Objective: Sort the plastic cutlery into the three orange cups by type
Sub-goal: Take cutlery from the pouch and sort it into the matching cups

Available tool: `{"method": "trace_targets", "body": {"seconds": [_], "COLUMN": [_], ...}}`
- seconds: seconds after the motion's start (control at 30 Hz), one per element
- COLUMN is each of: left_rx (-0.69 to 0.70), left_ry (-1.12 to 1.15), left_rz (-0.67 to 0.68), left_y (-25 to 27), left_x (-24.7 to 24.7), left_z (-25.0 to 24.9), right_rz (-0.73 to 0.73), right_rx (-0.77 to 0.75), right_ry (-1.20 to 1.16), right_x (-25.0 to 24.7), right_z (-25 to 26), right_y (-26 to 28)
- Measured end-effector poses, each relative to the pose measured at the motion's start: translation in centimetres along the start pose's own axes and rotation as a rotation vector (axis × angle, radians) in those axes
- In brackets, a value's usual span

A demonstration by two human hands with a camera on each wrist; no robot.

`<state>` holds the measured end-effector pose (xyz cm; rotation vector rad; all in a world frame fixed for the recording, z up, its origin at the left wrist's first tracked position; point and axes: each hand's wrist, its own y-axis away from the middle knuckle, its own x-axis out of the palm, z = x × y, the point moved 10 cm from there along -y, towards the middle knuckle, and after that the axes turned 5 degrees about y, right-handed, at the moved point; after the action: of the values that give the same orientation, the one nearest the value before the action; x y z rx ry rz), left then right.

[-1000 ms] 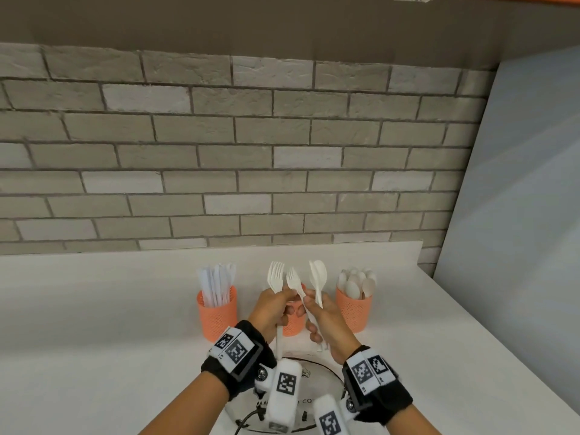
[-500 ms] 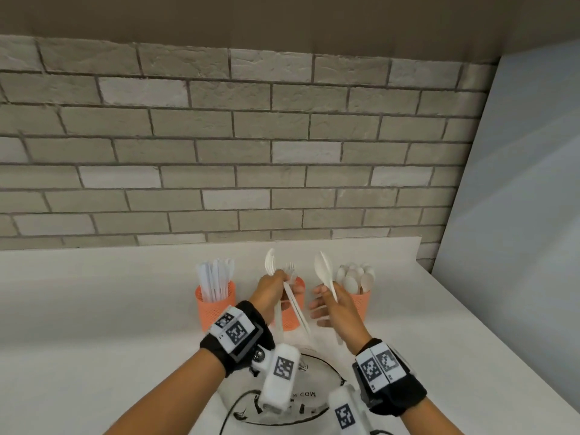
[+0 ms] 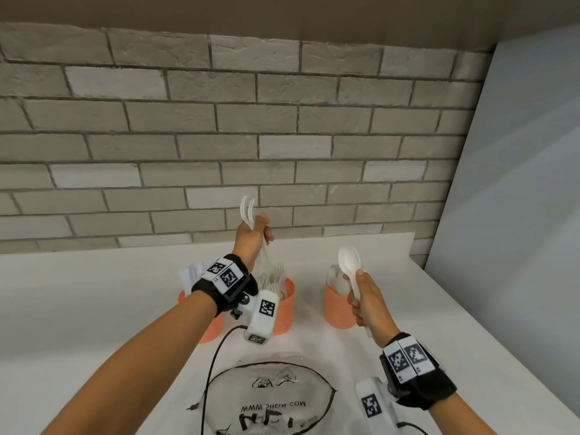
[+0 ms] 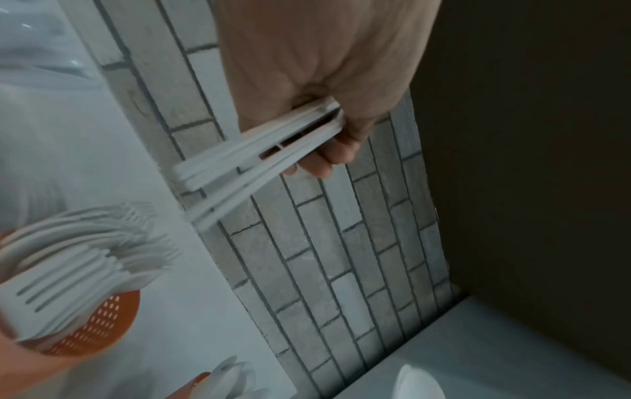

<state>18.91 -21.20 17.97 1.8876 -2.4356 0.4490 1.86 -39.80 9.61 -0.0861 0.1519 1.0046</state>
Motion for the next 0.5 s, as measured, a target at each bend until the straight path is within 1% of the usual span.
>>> {"method": "trace_targets", "body": {"seconds": [0.13,0.27,0.37,0.5], "left_rx": [0.032,0.051,0.069,0.069], "left_ry": [-0.08,-0.188,-0.309,-0.382], "left_rz": [0.104,0.17,0.162,0.095], "left_y": [-0.2,-0.4,-0.8,-0.9], "left_x": [3.4,5.5,5.7,5.0], "left_z": [1.7,4.6,6.7,8.5], "right_rz": [-0.052,-0.09,-0.117,-0.123], "right_rx": [-0.038,-0.026,-0.004,0.011], "right_ry": [-0.021,-0.073,-0.111,-0.132], "right_x": [-0.7,-1.5,-2.2,-2.4], "right_z": [0.0,-0.5,-1.1,-1.9], "right_y": [-1.1,-2.3,-3.1,-3.8]}}
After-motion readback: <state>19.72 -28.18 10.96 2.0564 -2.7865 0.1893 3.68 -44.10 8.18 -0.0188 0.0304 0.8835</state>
